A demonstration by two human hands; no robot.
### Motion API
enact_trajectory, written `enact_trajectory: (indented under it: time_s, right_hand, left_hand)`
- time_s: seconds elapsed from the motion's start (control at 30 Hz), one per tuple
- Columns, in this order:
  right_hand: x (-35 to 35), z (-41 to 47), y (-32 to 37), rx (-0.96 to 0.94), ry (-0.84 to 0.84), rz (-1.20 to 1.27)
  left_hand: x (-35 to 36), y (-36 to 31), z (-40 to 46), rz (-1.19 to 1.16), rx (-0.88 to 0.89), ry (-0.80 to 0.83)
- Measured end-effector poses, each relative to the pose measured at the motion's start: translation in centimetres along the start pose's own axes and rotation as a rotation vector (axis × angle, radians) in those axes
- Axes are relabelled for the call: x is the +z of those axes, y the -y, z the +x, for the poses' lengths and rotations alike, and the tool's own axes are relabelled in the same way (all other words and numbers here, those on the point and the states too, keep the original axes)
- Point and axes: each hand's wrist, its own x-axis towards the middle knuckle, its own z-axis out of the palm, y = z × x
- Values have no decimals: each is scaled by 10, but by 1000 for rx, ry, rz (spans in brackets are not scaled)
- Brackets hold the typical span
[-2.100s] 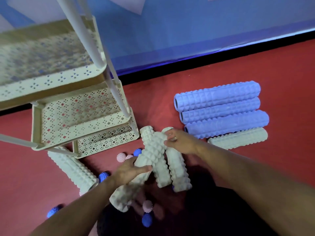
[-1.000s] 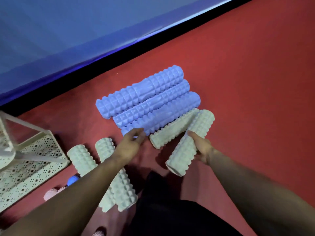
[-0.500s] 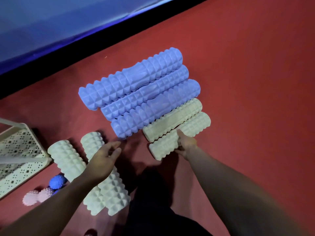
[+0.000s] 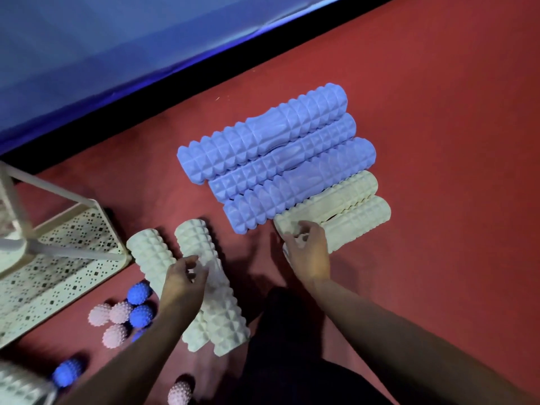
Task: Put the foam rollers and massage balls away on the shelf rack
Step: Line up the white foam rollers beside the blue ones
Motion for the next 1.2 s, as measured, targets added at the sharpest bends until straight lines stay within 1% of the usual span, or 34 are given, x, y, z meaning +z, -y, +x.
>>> enact_trajectory:
  time_s: [0.07,0.17,0.23,0.3,0.37,0.53,0.6,0.67,0.7,0.77,0.83,0.93,1.07,1.2]
  right_hand:
    - [30,-15,6,-36,260,-20]
    - [69,-33,13,68,610,-72]
    - [89,-40,17,104,757,-110]
    - [105,-42,21,74,802,-135]
    - [114,-41,24,54,805,-162]
    - [129,-44,28,74,810,-188]
    - [136,-47,27,91,810,-190]
    - [146,-41,11,90,770,-164]
    - [151,-37,-3,93,778,-144]
    - [156,-28,-30,138,806,-53]
    - [131,-39,-10,175,769,36]
    - [87,-52,23,171,660,173]
    - [33,-39,39,146,471,365]
    - [-11,-3,45,336,213,496]
  left_hand:
    - [-9,7,-5,-25,-64,-38]
    - [-17,25,-10,-52,-146,-4]
    - [-20,36,-12,-69,-166,46]
    - [-23,45,-11,-82,-174,87]
    - [-25,51,-8,-108,-185,101]
    - [-25,59,-3,-170,-193,119]
    - [-24,60,0,-184,-194,152]
    - [-22,60,1,-204,-193,176]
    - [-21,60,2,-221,-185,176]
    - [-19,56,3,-272,-161,118]
    - [-17,52,3,-345,-133,5]
    - [-20,47,5,-349,-91,-97]
    - [-17,46,7,-240,-81,-111]
    - [-11,37,6,-156,-64,-105]
